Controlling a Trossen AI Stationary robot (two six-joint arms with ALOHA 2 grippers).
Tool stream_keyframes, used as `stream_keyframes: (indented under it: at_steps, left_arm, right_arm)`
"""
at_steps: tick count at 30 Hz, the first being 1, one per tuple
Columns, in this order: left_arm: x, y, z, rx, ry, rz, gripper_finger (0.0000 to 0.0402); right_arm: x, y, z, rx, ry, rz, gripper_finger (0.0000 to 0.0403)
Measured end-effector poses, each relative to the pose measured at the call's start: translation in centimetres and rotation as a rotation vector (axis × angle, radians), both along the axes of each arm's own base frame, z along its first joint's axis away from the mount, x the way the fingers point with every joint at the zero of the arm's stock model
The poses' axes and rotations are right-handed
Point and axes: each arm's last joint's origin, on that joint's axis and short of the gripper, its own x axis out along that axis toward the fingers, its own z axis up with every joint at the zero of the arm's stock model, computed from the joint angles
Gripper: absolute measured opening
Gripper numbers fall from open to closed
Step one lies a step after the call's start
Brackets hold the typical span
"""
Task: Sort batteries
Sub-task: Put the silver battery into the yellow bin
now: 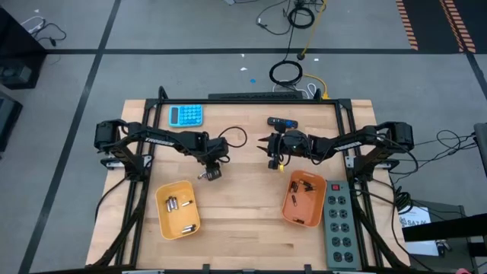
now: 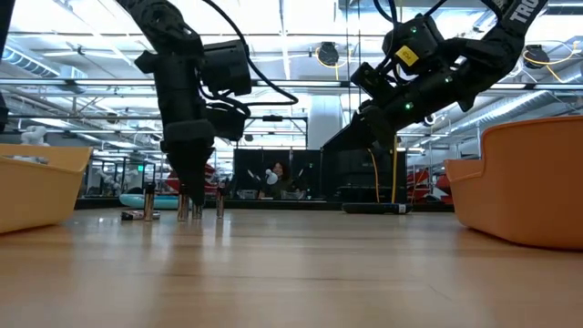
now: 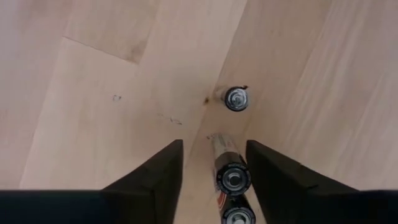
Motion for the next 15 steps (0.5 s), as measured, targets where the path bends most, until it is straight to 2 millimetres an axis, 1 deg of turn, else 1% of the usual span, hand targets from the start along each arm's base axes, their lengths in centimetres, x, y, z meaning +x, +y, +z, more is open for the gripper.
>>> stream_keyframes:
  at_steps: [7,13,15]
  left_arm:
    - [-0.03,0.02,-0.01,0.006,0.004,-0.025,0.0117]
    - [-0.02,0.05,0.01,0.012,0.003,-0.041,0.0052]
    - [-0.01,0.06,0.02,0.013,0.001,-0.042,0.0051]
  right_arm:
    - [0.02,0.01,0.05,-0.008,-0.003,0.003,0.0109]
    - [0.03,0.01,0.07,-0.008,-0.005,0.003,0.0109]
    - [0.03,0.01,0.07,-0.008,-0.005,0.003,0.0109]
